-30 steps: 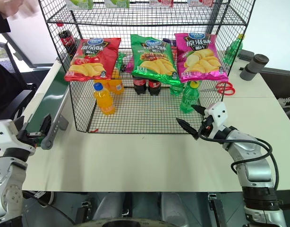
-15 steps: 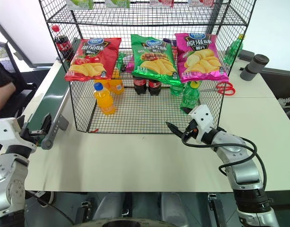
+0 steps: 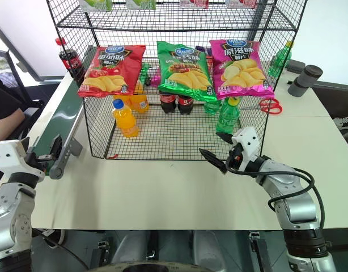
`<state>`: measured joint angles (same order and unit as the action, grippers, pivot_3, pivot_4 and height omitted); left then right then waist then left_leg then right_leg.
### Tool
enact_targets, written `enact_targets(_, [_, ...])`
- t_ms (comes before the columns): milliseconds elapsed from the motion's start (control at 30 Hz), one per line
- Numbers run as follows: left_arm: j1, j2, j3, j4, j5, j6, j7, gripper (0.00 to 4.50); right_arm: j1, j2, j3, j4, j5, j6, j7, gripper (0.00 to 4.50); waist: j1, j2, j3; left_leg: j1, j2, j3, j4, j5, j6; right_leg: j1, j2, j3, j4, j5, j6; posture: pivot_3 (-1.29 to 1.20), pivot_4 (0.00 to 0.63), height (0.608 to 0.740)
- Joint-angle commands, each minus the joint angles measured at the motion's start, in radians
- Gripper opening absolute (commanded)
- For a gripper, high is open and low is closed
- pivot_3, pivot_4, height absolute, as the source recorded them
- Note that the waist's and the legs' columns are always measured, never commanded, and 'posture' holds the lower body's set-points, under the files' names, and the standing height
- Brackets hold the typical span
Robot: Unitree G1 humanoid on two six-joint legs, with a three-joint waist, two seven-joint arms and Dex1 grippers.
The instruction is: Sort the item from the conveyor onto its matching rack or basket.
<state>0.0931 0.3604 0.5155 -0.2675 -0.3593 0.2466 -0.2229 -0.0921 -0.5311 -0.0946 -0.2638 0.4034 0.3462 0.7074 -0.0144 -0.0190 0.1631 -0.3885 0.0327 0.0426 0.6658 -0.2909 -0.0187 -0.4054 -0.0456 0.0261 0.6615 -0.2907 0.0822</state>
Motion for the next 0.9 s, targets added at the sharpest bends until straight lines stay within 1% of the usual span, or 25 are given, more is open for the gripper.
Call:
enact_targets(33, [-0.010,0.004,0.000,-0.012,0.006,-0.028,0.003,4.50,-0.005,0.020,-0.006,-0.023,-0.015,-0.058,-0.017,4.43,0.001,0.000,0.000,0.000,0.000,0.000,0.000,0.000,0.000,0.000,0.000,0.000,0.000,0.000,0.000,0.00,0.150,0.734])
enact_targets(133, [-0.013,0.005,0.000,-0.009,0.007,-0.029,0.005,4.50,0.005,0.029,-0.009,-0.027,0.004,-0.033,-0.024,4.43,0.001,0.000,0.000,0.000,0.000,0.000,0.000,0.000,0.000,0.000,0.000,0.000,0.000,0.000,0.000,0.00,0.150,0.734])
enact_targets(200, [-0.017,0.006,-0.001,-0.005,0.008,-0.029,0.006,4.50,0.003,0.021,-0.010,-0.023,0.054,-0.013,0.034,4.43,0.001,0.000,0.000,0.000,0.000,0.000,0.000,0.000,0.000,0.000,0.000,0.000,0.000,0.000,0.000,0.00,0.150,0.734])
enact_targets(300, [-0.023,0.010,-0.001,0.000,0.010,-0.029,0.007,4.50,-0.012,0.020,-0.021,-0.012,0.073,0.011,0.035,4.43,0.001,0.000,0.000,0.000,0.000,0.000,0.000,0.000,0.000,0.000,0.000,0.000,0.000,0.000,0.000,0.00,0.150,0.734])
enact_targets(467, [-0.022,0.022,-0.006,0.010,0.023,-0.027,0.005,4.50,0.004,-0.005,-0.012,-0.063,0.151,0.037,0.125,4.43,0.001,0.000,0.000,0.000,0.000,0.000,0.000,0.000,0.000,0.000,0.000,0.000,0.000,0.000,0.000,0.00,0.150,0.734])
enact_targets(567, [-0.025,0.029,-0.007,0.019,0.024,-0.023,-0.004,4.50,0.021,-0.028,0.032,-0.105,0.129,0.008,0.171,4.43,0.001,0.000,0.000,0.000,0.000,0.000,0.000,0.000,0.000,0.000,0.000,0.000,0.000,0.000,0.000,0.00,0.150,0.734])
enact_targets(900, [-0.033,0.066,-0.006,0.063,0.020,-0.007,-0.038,4.50,-0.013,-0.008,0.102,-0.109,0.100,-0.038,0.184,4.43,0.001,-0.001,0.000,0.000,0.000,-0.001,0.000,0.000,0.000,0.000,-0.001,-0.001,0.000,0.000,0.000,0.00,0.150,0.734])
